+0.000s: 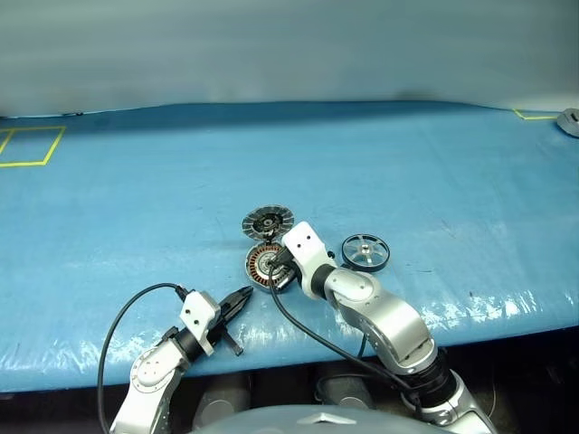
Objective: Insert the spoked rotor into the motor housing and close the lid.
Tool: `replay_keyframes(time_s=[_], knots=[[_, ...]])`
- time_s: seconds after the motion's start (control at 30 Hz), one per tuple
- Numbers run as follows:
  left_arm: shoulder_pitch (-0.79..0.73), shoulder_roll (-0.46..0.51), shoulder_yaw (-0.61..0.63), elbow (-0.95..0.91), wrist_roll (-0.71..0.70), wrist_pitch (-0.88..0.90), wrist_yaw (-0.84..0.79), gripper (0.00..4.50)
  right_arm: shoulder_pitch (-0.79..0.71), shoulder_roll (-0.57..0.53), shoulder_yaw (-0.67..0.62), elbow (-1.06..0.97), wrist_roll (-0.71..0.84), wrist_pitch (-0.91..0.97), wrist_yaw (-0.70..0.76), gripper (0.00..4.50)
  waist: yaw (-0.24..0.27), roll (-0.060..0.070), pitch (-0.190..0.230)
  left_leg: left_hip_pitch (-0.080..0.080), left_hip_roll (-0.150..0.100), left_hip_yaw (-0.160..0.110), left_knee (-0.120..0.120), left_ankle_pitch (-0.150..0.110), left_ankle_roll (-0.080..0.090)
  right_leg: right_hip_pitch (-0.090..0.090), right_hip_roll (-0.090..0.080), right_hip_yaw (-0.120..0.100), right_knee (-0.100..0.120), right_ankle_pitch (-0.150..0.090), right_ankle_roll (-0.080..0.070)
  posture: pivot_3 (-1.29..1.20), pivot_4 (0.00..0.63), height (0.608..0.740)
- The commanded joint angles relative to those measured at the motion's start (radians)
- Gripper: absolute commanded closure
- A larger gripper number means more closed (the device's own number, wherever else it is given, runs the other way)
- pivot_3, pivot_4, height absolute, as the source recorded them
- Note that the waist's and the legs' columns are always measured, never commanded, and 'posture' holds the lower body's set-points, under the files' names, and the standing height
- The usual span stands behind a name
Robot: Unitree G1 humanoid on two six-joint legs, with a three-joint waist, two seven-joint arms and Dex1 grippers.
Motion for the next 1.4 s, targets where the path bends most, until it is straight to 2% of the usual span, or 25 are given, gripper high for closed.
replay_keyframes(time_s=[0.03, 0.23, 0.33, 0.43, 0.57, 0.7, 0.9, 1.4], knots=[[0.004, 0.003, -0.007, -0.003, 0.004, -0.011, -0.008, 4.5, 0.001, 0.005, -0.007, -0.04, 0.003, -0.009, 0.006, 4.49, 0.0, 0.0, 0.0, 0.0, 0.0, 0.0, 0.0, 0.0, 0.0, 0.0, 0.0, 0.0, 0.0, 0.0, 0.0, 0.0, 0.15, 0.74], [0.005, 0.003, -0.005, 0.004, 0.003, -0.016, -0.01, 4.5, 0.006, 0.009, -0.011, -0.067, 0.026, -0.004, 0.032, 4.49, 0.0, 0.0, 0.0, 0.0, 0.0, 0.0, 0.0, 0.0, 0.0, 0.0, 0.0, 0.0, 0.0, 0.0, 0.0, 0.0, 0.15, 0.74], [0.007, 0.001, -0.003, 0.004, 0.004, -0.023, -0.007, 4.5, 0.018, -0.038, -0.04, -0.103, 0.011, 0.02, 0.031, 4.49, 0.0, 0.0, 0.0, 0.0, 0.0, 0.0, 0.0, 0.0, 0.0, 0.0, 0.0, 0.0, 0.0, 0.0, 0.0, 0.0, 0.15, 0.74], [0.009, -0.002, 0.005, -0.002, -0.002, -0.031, -0.004, 4.5, 0.031, -0.088, -0.109, -0.16, 0.026, 0.062, 0.044, 4.49, 0.004, 0.0, 0.0, -0.001, 0.0, 0.0, 0.0, 0.0, 0.0, 0.0, 0.0, 0.0, 0.0, 0.0, 0.0, 0.0, 0.15, 0.74], [-0.002, 0.013, 0.02, -0.028, -0.011, -0.023, -0.005, 4.5, 0.037, -0.182, -0.278, -0.251, 0.082, 0.153, 0.099, 4.49, 0.006, 0.0, 0.0, -0.001, 0.0, 0.0, 0.001, 0.0, 0.0, 0.0, 0.0, 0.0, 0.0, 0.0, 0.001, 0.0, 0.15, 0.74], [-0.027, 0.023, 0.026, -0.037, -0.019, -0.015, -0.01, 4.5, 0.029, -0.254, -0.401, -0.279, 0.098, 0.258, 0.105, 3.61, 0.008, 0.0, 0.0, -0.002, 0.0, 0.0, 0.003, 0.0, 0.0, 0.0, 0.0, -0.001, 0.0, 0.0, 0.001, 0.0, 0.15, 0.74], [-0.042, 0.021, 0.025, -0.042, -0.018, -0.005, -0.016, 4.5, 0.004, -0.21, -0.467, -0.259, 0.07, 0.377, 0.021, 1.61, 0.006, 0.0, 0.0, -0.003, 0.0, 0.0, 0.005, 0.0, 0.0, 0.0, 0.0, 0.0, 0.0, 0.001, 0.001, 0.0, 0.15, 0.74], [-0.025, 0.017, 0.021, -0.018, -0.01, -0.006, -0.022, 4.5, 0.036, -0.084, -0.423, -0.25, 0.01, 0.456, -0.134, 1.61, 0.007, 0.001, 0.0, -0.004, 0.0, 0.0, 0.008, -0.001, 0.001, 0.0, 0.0, 0.0, 0.0, 0.002, 0.001, 0.0, 0.15, 0.74]])
